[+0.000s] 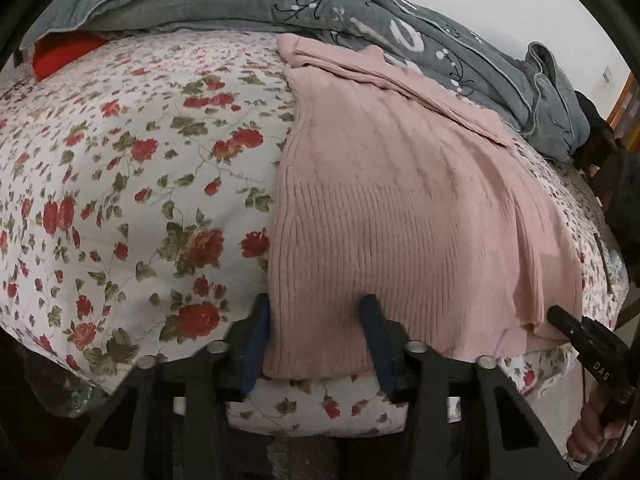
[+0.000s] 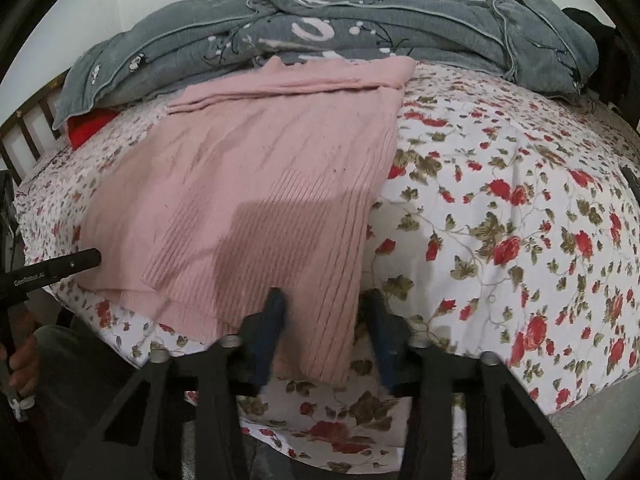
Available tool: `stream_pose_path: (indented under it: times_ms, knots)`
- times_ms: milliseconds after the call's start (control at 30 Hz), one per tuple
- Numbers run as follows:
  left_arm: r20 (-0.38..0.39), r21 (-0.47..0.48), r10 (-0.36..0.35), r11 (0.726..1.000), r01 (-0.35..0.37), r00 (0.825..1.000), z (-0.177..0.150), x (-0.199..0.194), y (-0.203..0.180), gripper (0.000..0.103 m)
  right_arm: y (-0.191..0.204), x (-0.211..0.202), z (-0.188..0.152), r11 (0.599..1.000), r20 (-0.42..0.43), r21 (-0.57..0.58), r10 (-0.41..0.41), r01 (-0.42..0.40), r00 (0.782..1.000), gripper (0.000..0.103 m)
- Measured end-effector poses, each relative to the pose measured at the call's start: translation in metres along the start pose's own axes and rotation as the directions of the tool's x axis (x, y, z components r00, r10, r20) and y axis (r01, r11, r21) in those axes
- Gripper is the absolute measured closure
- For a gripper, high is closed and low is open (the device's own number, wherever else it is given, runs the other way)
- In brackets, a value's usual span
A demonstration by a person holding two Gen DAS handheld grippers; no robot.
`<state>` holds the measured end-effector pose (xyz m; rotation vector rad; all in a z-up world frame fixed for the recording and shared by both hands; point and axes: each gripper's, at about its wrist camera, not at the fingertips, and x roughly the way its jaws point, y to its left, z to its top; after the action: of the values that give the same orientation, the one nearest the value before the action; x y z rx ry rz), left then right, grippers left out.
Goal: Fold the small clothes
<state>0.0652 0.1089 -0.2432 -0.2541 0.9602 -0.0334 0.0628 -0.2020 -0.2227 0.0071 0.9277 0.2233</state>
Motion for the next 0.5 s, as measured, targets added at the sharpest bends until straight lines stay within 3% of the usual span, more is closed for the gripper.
stream_pose_path:
  times_ms: [33,67,267,333,500]
  knots:
    - [-0.004,0.001,-0.002,1.000,0.002,1.000,0.001,0.000,0.000,0.090,0.001,0.001,-0.001,1.000,-0.001,-0.004,0.005,-0.005,1.000,0.087]
    - [-0.001,0.001,0.002,1.000,-0.002,1.000,0.003,-0.001,0.001,0.093,0.003,0.001,-0.001,1.000,0.002,-0.016,0.014,-0.014,1.000,0.096]
    - [0.056,-0.055,-0.038,0.998,0.041,0.998,0.008,-0.030,0.031,0.097,-0.012,-0.046,0.000,1.000,0.152,0.004,0.000,-0.001,0.988,0.099]
    - [0.046,-0.073,-0.066,0.995,0.070,0.997,0.006,-0.030,0.038,0.097,-0.023,-0.051,0.000,0.999,0.155,0.029,0.007,-0.012,0.988,0.099]
    - [0.046,-0.038,-0.025,0.999,0.027,0.999,0.002,-0.027,0.029,0.097,-0.028,-0.037,-0.011,0.999,0.100,0.037,-0.006,0.003,0.995,0.099]
